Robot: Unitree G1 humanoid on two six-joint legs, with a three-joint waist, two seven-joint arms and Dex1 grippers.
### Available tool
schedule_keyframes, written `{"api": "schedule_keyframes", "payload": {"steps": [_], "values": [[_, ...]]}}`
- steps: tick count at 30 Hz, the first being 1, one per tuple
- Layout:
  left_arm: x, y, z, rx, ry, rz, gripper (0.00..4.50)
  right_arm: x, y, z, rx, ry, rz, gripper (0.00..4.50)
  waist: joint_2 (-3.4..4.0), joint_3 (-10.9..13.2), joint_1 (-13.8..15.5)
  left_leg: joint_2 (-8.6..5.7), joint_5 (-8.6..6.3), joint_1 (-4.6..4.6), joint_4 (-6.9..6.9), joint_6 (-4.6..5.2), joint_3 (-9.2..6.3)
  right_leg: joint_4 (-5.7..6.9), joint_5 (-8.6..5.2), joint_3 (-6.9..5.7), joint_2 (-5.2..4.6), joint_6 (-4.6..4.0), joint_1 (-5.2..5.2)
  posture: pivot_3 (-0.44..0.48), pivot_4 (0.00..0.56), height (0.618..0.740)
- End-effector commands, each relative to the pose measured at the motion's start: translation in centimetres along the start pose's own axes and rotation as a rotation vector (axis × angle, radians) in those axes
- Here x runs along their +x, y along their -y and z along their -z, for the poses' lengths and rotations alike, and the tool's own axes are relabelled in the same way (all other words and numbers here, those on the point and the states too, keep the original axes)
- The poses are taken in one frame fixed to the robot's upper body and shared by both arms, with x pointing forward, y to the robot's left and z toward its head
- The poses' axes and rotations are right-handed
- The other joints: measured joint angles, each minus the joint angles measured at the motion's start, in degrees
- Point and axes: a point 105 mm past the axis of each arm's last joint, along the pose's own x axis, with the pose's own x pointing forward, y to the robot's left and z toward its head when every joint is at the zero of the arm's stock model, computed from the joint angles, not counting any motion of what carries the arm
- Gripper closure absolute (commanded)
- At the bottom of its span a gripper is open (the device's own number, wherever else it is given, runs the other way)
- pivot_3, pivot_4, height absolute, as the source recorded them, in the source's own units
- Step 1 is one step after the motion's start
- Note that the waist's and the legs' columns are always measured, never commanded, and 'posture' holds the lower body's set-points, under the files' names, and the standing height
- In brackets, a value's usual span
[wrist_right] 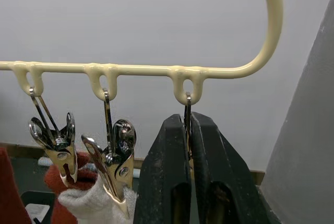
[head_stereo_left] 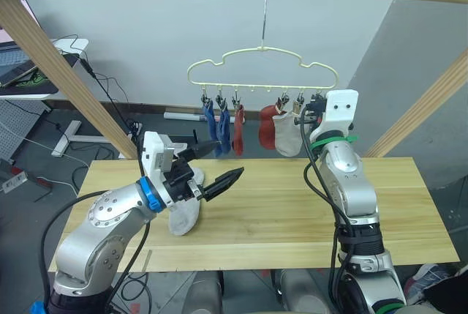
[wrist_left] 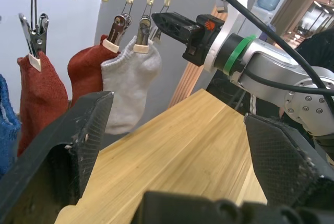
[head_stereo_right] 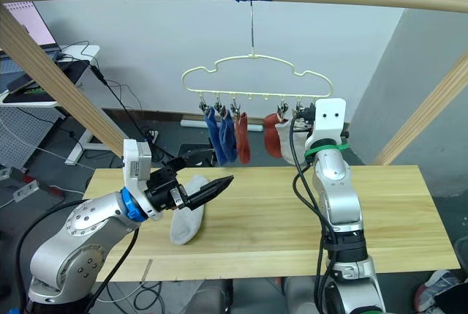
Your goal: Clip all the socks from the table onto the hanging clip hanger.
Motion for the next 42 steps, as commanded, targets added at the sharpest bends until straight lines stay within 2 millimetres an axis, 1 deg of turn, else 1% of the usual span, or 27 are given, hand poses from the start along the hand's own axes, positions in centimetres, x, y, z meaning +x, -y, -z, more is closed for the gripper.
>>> {"api": "schedule_keyframes", "payload": {"steps": [1, 3, 6, 8, 9, 10, 11, 14, 16, 17, 20, 23, 25, 27, 29, 31, 34, 38, 42], "values": [[-0.2, 0.3, -0.1, 0.033, 0.006, 0.004, 0.00, -0.6, 1.1, -1.2, 0.033, 0.007, -0.103, 4.47, 0.00, 0.0, 0.0, 0.00, 0.00, 0.00, 0.01, 0.00, 0.00, 0.00, 0.00, 0.00, 0.00, 0.00, 0.01, -0.052, 0.207, 0.740], [-0.4, -0.3, 0.7, 0.023, -0.030, -0.020, 0.00, -0.9, 1.1, -1.6, 0.042, -0.021, -0.218, 4.47, 0.00, 0.0, 0.0, -0.01, 0.00, 0.00, 0.03, 0.00, -0.01, 0.00, -0.01, -0.01, -0.01, 0.01, 0.02, -0.058, 0.208, 0.740], [-0.9, -1.2, 2.1, 0.019, -0.090, -0.055, 0.00, -1.3, 1.5, -1.8, 0.031, -0.081, -0.336, 4.47, 0.00, 0.0, 0.0, 0.00, 0.00, 0.02, 0.09, 0.01, -0.01, 0.05, -0.04, 0.00, 0.00, 0.07, 0.03, -0.065, 0.209, 0.740], [-1.8, -2.4, 4.0, 0.037, -0.171, -0.104, 0.00, -1.4, 2.3, -2.1, 0.050, -0.148, -0.418, 4.47, 0.01, 0.0, 0.0, 0.00, 0.00, 0.03, 0.15, 0.01, 0.00, 0.07, -0.08, 0.00, 0.01, 0.12, 0.03, -0.077, 0.208, 0.740], [-2.5, -3.4, 5.6, 0.044, -0.241, -0.142, 0.00, -1.6, 2.4, -2.4, 0.066, -0.187, -0.484, 4.47, 0.03, 0.0, -0.1, 0.00, 0.00, 0.02, 0.19, 0.01, 0.02, 0.09, -0.10, 0.01, 0.02, 0.14, 0.03, -0.086, 0.209, 0.740], [-3.0, -4.0, 6.7, 0.050, -0.290, -0.166, 0.00, -1.8, 2.5, -2.6, 0.079, -0.215, -0.530, 4.47, 0.04, 0.0, -0.1, 0.00, -0.01, 0.03, 0.22, 0.01, 0.03, 0.09, -0.17, 0.01, 0.02, 0.06, 0.03, -0.086, 0.209, 0.740], [-3.6, -5.1, 8.1, 0.051, -0.349, -0.209, 0.00, -2.1, 2.4, -3.0, 0.107, -0.242, -0.591, 4.47, 0.04, 0.0, -0.1, 0.00, 0.00, 0.02, 0.22, 0.02, 0.03, 0.09, -0.23, 0.01, 0.02, -0.06, 0.03, -0.086, 0.209, 0.740], [-4.6, -7.2, 10.4, 0.080, -0.441, -0.277, 0.00, -2.7, 2.1, -3.5, 0.183, -0.304, -0.680, 4.47, 0.03, 0.0, -0.2, 0.01, 0.00, 0.02, 0.26, 0.03, 0.03, 0.09, -0.25, 0.00, 0.03, -0.10, 0.04, -0.104, 0.207, 0.740], [-4.8, -7.8, 11.6, 0.086, -0.483, -0.282, 0.00, -2.7, 2.1, -3.7, 0.226, -0.329, -0.691, 4.47, 0.02, 0.0, -0.2, 0.01, 0.00, 0.00, 0.26, 0.03, 0.04, 0.09, -0.15, 0.01, 0.03, 0.07, 0.03, -0.109, 0.206, 0.740], [-4.9, -8.3, 12.1, 0.089, -0.495, -0.297, 0.00, -3.1, 1.8, -3.9, 0.247, -0.345, -0.724, 4.47, 0.02, 0.0, -0.2, 0.01, 0.00, -0.03, 0.26, 0.02, 0.03, 0.09, -0.10, 0.00, 0.04, 0.13, 0.00, -0.113, 0.205, 0.740], [-4.9, -9.3, 13.6, 0.085, -0.525, -0.328, 0.00, -3.7, 1.2, -4.3, 0.273, -0.373, -0.785, 4.47, 0.02, 0.0, -0.2, 0.00, -0.01, -0.06, 0.25, 0.02, 0.05, 0.06, -0.04, 0.01, 0.01, 0.11, -0.01, -0.113, 0.205, 0.740], [-4.6, -10.0, 14.1, 0.091, -0.530, -0.345, 0.00, -4.1, 1.0, -4.3, 0.260, -0.397, -0.813, 4.47, 0.03, 0.0, -0.2, 0.00, -0.01, -0.09, 0.24, 0.03, 0.05, 0.03, 0.00, 0.00, 0.01, 0.07, -0.02, -0.130, 0.201, 0.740], [-4.2, -10.8, 14.7, 0.087, -0.534, -0.358, 0.00, -4.0, 1.2, -4.3, 0.276, -0.406, -0.797, 4.47, 0.03, 0.0, -0.2, 0.00, -0.01, -0.11, 0.24, 0.03, 0.03, 0.02, 0.00, -0.01, 0.01, 0.09, -0.03, -0.130, 0.201, 0.740], [-4.1, -11.2, 16.2, 0.073, -0.599, -0.358, 0.00, -4.1, 1.2, -4.3, 0.261, -0.410, -0.800, 4.47, 0.03, 0.0, -0.2, 0.00, -0.01, -0.11, 0.27, 0.03, 0.02, 0.05, -0.01, -0.03, 0.02, 0.13, -0.03, -0.145, 0.199, 0.740], [-4.1, -11.3, 17.4, 0.047, -0.640, -0.356, 0.00, -4.2, 1.2, -4.3, 0.264, -0.413, -0.794, 4.47, 0.02, 0.0, -0.4, -0.01, -0.01, -0.10, 0.33, 0.03, 0.02, 0.08, -0.02, -0.02, 0.03, 0.22, -0.02, -0.151, 0.198, 0.740], [-4.3, -10.9, 18.7, 0.007, -0.678, -0.334, 0.00, -4.2, 1.2, -4.4, 0.266, -0.409, -0.787, 4.47, 0.02, 0.0, -0.6, -0.02, -0.01, -0.11, 0.37, 0.03, 0.05, 0.06, 0.00, 0.01, 0.01, 0.25, 0.00, -0.161, 0.201, 0.740], [-4.5, -10.4, 19.6, -0.029, -0.703, -0.307, 0.00, -4.1, 1.2, -4.5, 0.266, -0.406, -0.779, 4.47, 0.05, 0.0, -0.9, -0.02, -0.01, -0.09, 0.36, 0.03, 0.05, 0.08, 0.03, 0.01, 0.00, 0.20, 0.00, -0.166, 0.203, 0.740], [-4.3, -10.0, 19.8, -0.081, -0.696, -0.287, 0.81, -4.2, 1.1, -4.6, 0.268, -0.407, -0.776, 4.50, 0.06, 0.0, -1.1, -0.02, -0.01, -0.06, 0.42, 0.03, 0.03, 0.21, -0.02, 0.00, 0.00, 0.29, 0.01, -0.177, 0.206, 0.740], [-4.2, -10.2, 19.6, -0.072, -0.686, -0.287, 2.00, -4.1, 1.2, -4.6, 0.270, -0.402, -0.759, 4.50, 0.06, 0.0, -1.5, -0.03, 0.00, -0.02, 0.47, 0.03, 0.04, 0.33, -0.03, 0.02, 0.00, 0.30, 0.02, -0.177, 0.206, 0.740]]}}
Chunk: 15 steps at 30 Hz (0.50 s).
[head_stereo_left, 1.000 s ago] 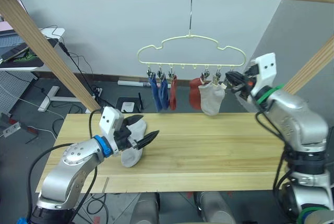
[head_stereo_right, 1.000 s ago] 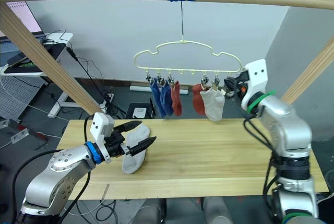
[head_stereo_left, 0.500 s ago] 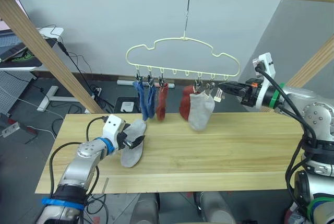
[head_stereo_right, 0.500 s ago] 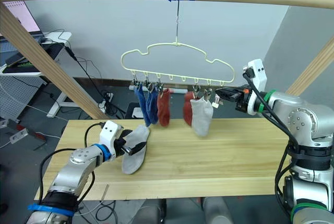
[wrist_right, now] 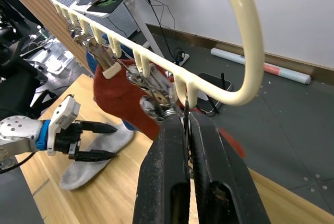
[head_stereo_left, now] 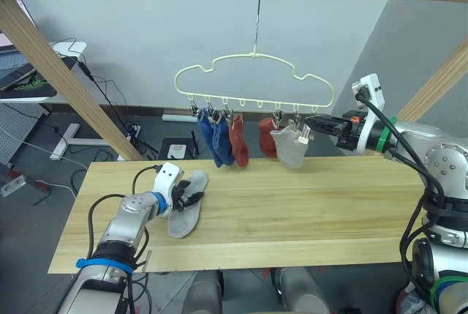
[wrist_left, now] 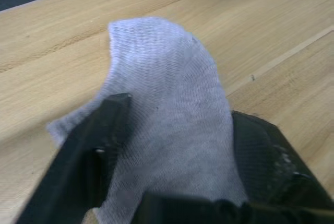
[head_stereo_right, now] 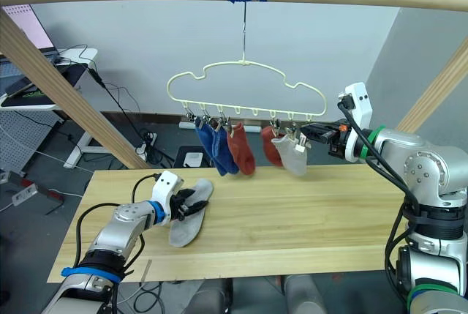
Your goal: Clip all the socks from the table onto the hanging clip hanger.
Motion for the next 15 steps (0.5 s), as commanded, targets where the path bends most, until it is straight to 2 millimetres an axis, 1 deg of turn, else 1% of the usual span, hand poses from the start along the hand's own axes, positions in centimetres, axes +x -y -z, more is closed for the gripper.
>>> {"api": "schedule_keyframes", "payload": {"steps": [1, 7, 9, 13, 14, 15], "values": [[0.2, 0.8, 1.3, -0.031, -0.033, 0.028, 2.30, -0.5, -0.7, -1.6, -0.037, 0.058, -0.010, 4.50, 0.00, 0.0, -0.1, 0.00, 0.00, 0.02, 0.00, 0.00, 0.00, 0.04, 0.00, 0.00, 0.00, 0.00, 0.00, -0.175, 0.207, 0.740], [0.0, 1.2, 1.0, -0.010, -0.013, 0.049, 3.98, -0.3, -0.7, -1.6, -0.032, 0.064, -0.008, 4.50, 0.00, 0.0, -0.3, 0.00, 0.00, 0.06, 0.00, 0.01, 0.00, 0.11, -0.01, 0.01, 0.01, -0.01, 0.00, -0.167, 0.208, 0.740], [-0.1, 1.6, 0.7, 0.002, 0.006, 0.065, 4.47, -0.2, -0.6, -1.5, -0.030, 0.064, -0.006, 4.50, 0.00, 0.0, -0.3, 0.00, 0.00, 0.05, 0.00, 0.01, 0.00, 0.11, -0.01, 0.01, 0.01, -0.01, 0.00, -0.163, 0.208, 0.740], [-0.3, 2.1, 0.3, 0.009, 0.025, 0.088, 4.47, -0.1, -0.6, -1.5, -0.027, 0.063, -0.005, 4.50, 0.00, 0.0, -0.4, 0.00, 0.00, 0.05, -0.01, 0.01, 0.00, 0.10, -0.01, 0.02, 0.01, -0.01, -0.01, -0.154, 0.209, 0.740], [-0.7, 2.8, -0.1, 0.025, 0.037, 0.117, 4.47, -0.2, -0.5, -1.5, -0.023, 0.063, -0.004, 4.50, 0.00, 0.0, -0.4, 0.00, 0.00, 0.04, -0.01, 0.01, 0.00, 0.10, -0.01, 0.02, 0.01, -0.02, -0.01, -0.154, 0.209, 0.740], [-1.2, 3.8, -1.0, 0.046, 0.070, 0.158, 4.47, -0.2, -0.4, -1.5, -0.010, 0.061, -0.004, 4.50, -0.02, 0.0, -0.4, 0.00, 0.00, 0.04, -0.01, 0.00, -0.01, 0.10, -0.02, 0.01, 0.01, -0.02, -0.02, -0.153, 0.210, 0.740]]}}
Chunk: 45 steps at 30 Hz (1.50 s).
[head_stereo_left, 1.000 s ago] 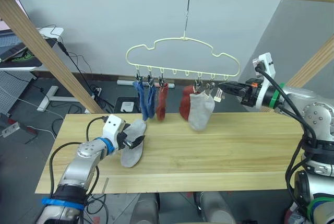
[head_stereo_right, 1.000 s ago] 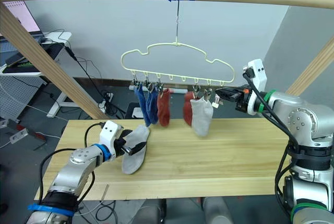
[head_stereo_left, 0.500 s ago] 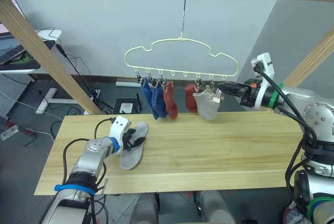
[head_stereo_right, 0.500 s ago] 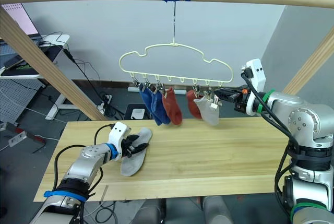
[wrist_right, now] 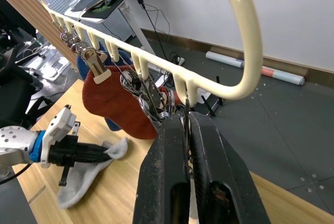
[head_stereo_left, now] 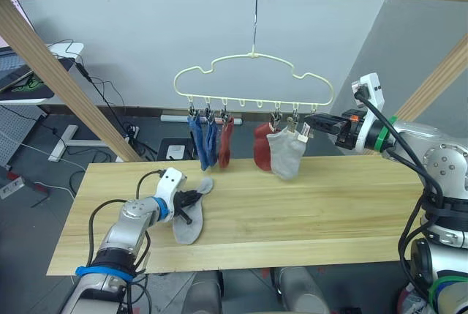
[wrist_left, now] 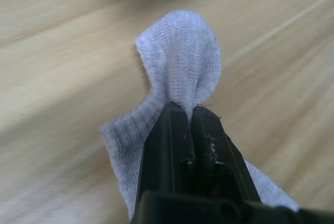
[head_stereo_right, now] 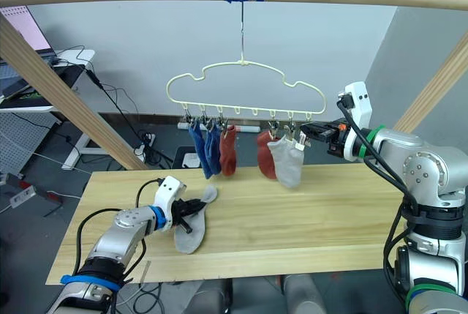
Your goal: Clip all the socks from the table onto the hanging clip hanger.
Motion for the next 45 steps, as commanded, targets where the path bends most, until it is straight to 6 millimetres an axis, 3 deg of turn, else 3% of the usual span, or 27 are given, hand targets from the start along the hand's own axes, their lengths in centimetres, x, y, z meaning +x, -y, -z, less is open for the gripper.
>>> {"api": "schedule_keyframes", "payload": {"steps": [1, 4, 7, 10, 14, 22, 27, 45], "values": [[-1.1, 2.9, -2.0, 0.051, 0.070, 0.117, 4.47, -0.4, -0.4, -1.3, -0.006, 0.046, -0.020, 4.50, -0.01, 0.0, -0.1, 0.01, 0.00, -0.02, -0.01, 0.00, 0.01, -0.01, 0.00, 0.01, 0.01, -0.01, -0.02, -0.153, 0.210, 0.740], [-2.6, 6.0, -4.9, 0.078, 0.176, 0.252, 4.47, -0.7, -0.2, -1.3, 0.027, 0.037, -0.023, 4.50, -0.06, 0.0, 0.0, 0.01, 0.00, -0.04, -0.03, 0.00, 0.01, -0.02, 0.00, 0.02, -0.01, -0.03, -0.04, -0.145, 0.211, 0.740], [-4.6, 9.7, -9.6, 0.148, 0.348, 0.425, 4.47, -1.4, -0.1, -1.4, 0.115, 0.024, -0.052, 4.50, -0.04, 0.1, 0.4, 0.03, 0.00, -0.09, -0.01, 0.00, -0.01, 0.00, -0.03, -0.01, -0.01, -0.04, -0.06, -0.143, 0.209, 0.740], [-4.9, 11.1, -12.3, 0.202, 0.439, 0.468, 4.47, -1.5, 0.0, -1.7, 0.194, 0.023, -0.068, 4.50, -0.04, 0.1, 0.4, 0.03, 0.02, -0.08, 0.04, 0.02, 0.06, -0.01, -0.03, 0.00, -0.01, -0.03, -0.02, -0.143, 0.208, 0.740], [-3.9, 12.4, -15.3, 0.279, 0.539, 0.471, 4.47, -1.2, -1.1, -2.1, 0.281, 0.034, -0.132, 4.50, -0.04, 0.1, -0.1, 0.03, 0.04, -0.07, 0.04, 0.07, 0.09, -0.01, -0.02, 0.02, 0.02, -0.02, -0.02, -0.143, 0.208, 0.740], [-1.9, 13.5, -17.8, 0.308, 0.603, 0.473, 4.47, -1.1, -2.5, -2.1, 0.305, 0.043, -0.196, 4.50, -0.01, 0.1, -0.3, 0.02, 0.04, -0.13, -0.01, 0.08, 0.10, -0.03, -0.04, 0.01, 0.02, -0.01, -0.05, -0.165, 0.200, 0.740], [-1.1, 13.5, -18.2, 0.338, 0.603, 0.459, 4.47, -1.0, -2.9, -2.1, 0.314, 0.046, -0.203, 4.50, -0.01, 0.1, -1.1, 0.03, 0.04, -0.12, 0.00, 0.09, 0.10, -0.02, -0.04, 0.02, 0.03, 0.00, -0.06, -0.169, 0.198, 0.740], [-1.2, 12.1, -20.9, 0.356, 0.721, 0.354, 4.47, -0.8, -2.9, -1.5, 0.332, 0.023, -0.179, 4.50, 0.00, 0.1, -1.6, 0.03, 0.05, -0.13, 0.00, 0.09, 0.10, -0.01, -0.04, 0.03, 0.04, 0.01, -0.06, -0.169, 0.191, 0.740]]}}
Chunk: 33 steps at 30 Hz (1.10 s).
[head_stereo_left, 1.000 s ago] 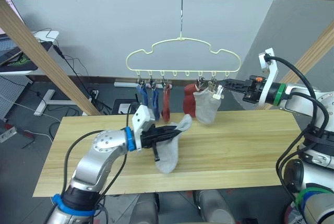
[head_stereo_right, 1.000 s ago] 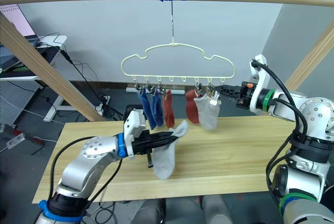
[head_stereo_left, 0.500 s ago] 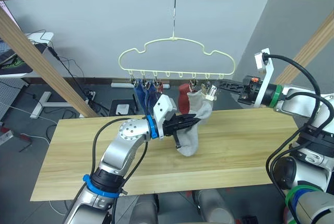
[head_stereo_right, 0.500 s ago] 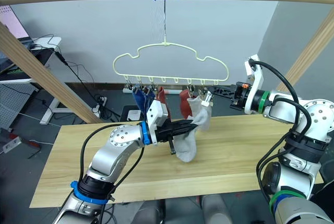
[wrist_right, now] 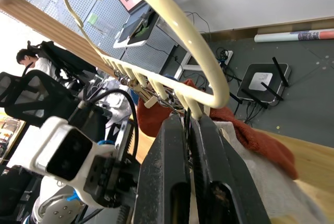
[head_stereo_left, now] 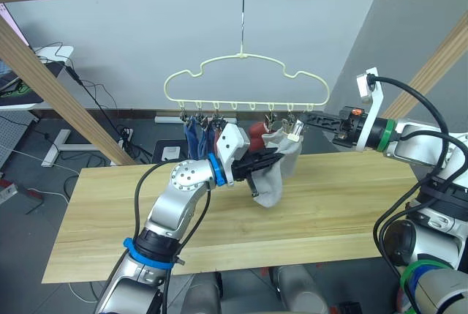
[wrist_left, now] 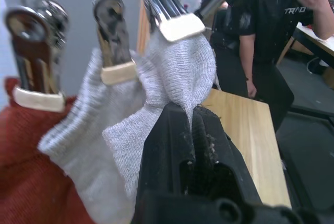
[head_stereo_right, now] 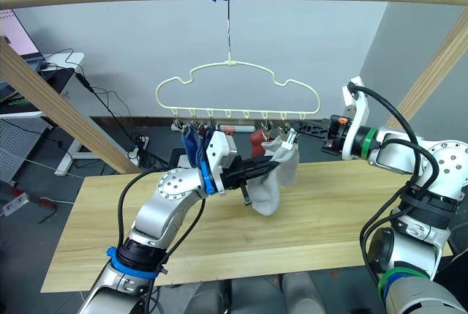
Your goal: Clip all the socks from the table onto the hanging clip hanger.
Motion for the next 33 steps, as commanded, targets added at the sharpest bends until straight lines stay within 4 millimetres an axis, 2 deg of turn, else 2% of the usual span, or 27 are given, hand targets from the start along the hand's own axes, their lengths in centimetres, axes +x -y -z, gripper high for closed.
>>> {"api": "schedule_keyframes", "payload": {"steps": [1, 12, 16, 21, 25, 29, 31, 33], "values": [[0.2, -0.5, -1.4, 0.043, 0.050, -0.018, 4.47, -0.1, -1.1, -0.2, -0.025, 0.009, -0.049, 4.50, 0.00, 0.0, 0.0, 0.00, 0.00, 0.00, 0.00, 0.00, 0.00, 0.00, 0.00, 0.00, 0.00, 0.00, 0.00, -0.168, 0.191, 0.740], [0.7, -0.1, -1.5, 0.045, 0.061, 0.005, 4.47, 0.1, -1.4, -0.2, -0.027, 0.010, -0.062, 4.50, 0.00, 0.0, 0.0, 0.00, 0.00, -0.01, 0.00, 0.00, -0.01, 0.00, 0.00, 0.00, 0.00, 0.00, 0.00, -0.172, 0.195, 0.740], [0.7, -0.2, -1.6, 0.046, 0.064, 0.005, 4.50, 0.1, -1.4, -0.2, -0.026, 0.012, -0.058, 3.42, 0.00, 0.0, 0.0, 0.00, 0.00, -0.01, 0.00, 0.00, -0.01, -0.01, 0.00, 0.00, 0.00, 0.00, 0.00, -0.169, 0.196, 0.740], [0.7, -0.4, -1.7, 0.049, 0.062, 0.005, 4.50, -0.2, -1.0, -0.4, -0.020, 0.017, -0.045, 1.45, 0.00, 0.0, 0.1, -0.01, 0.00, -0.02, 0.00, 0.00, -0.01, -0.02, 0.00, 0.00, 0.00, 0.00, 0.00, -0.168, 0.197, 0.740], [0.7, -0.4, -1.7, 0.061, 0.056, 0.011, 4.50, -1.3, -0.1, -0.6, -0.025, 0.034, 0.006, 0.14, 0.00, 0.0, 0.2, -0.01, 0.00, -0.02, 0.00, 0.00, -0.03, -0.02, 0.00, -0.01, 0.00, 0.00, 0.00, -0.167, 0.198, 0.740], [0.7, -0.5, -1.5, 0.058, 0.048, 0.011, 4.50, -3.6, 1.2, -0.9, -0.129, 0.049, 0.139, 0.06, 0.00, 0.0, 0.4, -0.01, 0.00, -0.08, 0.00, 0.00, -0.02, -0.06, -0.01, -0.02, -0.01, 0.01, 0.00, -0.183, 0.203, 0.740], [0.9, -0.5, -1.2, 0.036, 0.036, 0.026, 3.97, -5.0, 1.5, -0.8, -0.268, 0.011, 0.212, 0.00, 0.07, 0.0, 0.4, -0.02, 0.00, -0.09, 0.01, 0.00, -0.03, -0.11, -0.04, -0.02, -0.02, 0.07, 0.00, -0.190, 0.205, 0.740], [1.1, -0.3, -1.0, 0.006, 0.031, 0.044, 3.50, -5.6, 1.3, -0.2, -0.353, -0.037, 0.212, 0.00, 0.10, 0.1, 0.3, -0.04, 0.00, -0.13, 0.00, 0.00, -0.02, -0.22, -0.05, -0.03, -0.03, 0.10, -0.01, -0.195, 0.204, 0.740]]}}
